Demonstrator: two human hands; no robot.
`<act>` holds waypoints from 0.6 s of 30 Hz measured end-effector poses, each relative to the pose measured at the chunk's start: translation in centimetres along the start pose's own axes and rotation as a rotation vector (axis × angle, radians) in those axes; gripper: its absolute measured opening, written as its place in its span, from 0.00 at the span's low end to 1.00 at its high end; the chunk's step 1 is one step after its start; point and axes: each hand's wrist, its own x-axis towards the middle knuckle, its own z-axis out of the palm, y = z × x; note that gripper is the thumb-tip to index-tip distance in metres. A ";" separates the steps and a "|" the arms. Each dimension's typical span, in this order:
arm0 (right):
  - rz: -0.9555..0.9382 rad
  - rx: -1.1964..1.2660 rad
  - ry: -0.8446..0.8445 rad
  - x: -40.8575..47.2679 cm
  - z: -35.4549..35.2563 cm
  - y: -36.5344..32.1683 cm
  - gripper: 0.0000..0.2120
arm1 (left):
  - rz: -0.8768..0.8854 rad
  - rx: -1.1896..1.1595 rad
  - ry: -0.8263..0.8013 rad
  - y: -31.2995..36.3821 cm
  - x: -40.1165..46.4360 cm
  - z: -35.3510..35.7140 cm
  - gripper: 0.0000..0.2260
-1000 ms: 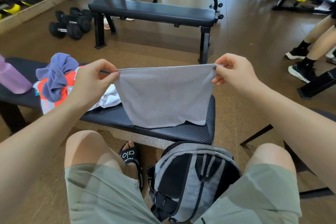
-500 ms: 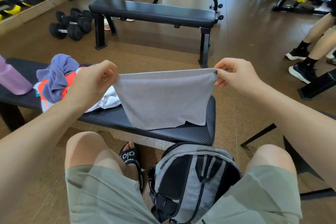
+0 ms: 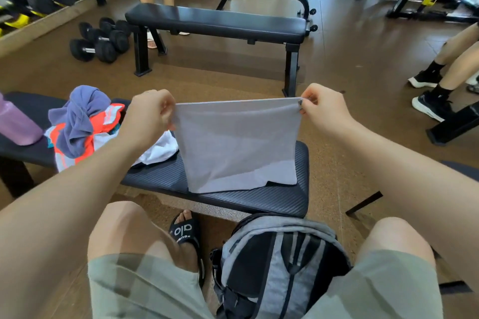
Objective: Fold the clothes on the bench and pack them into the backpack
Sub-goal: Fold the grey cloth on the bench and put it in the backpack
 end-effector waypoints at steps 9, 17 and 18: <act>-0.132 0.131 0.384 3.3 -3.7 -2.9 0.05 | 0.021 -0.223 0.408 2.7 6.5 -2.1 0.06; 0.044 -0.016 -0.091 -9.3 6.3 7.9 0.07 | 0.204 -0.049 -0.333 -4.3 -5.9 7.4 0.12; 0.039 -0.040 -0.160 -11.0 7.4 8.8 0.07 | 0.210 -0.021 -0.430 -4.7 -7.1 8.1 0.11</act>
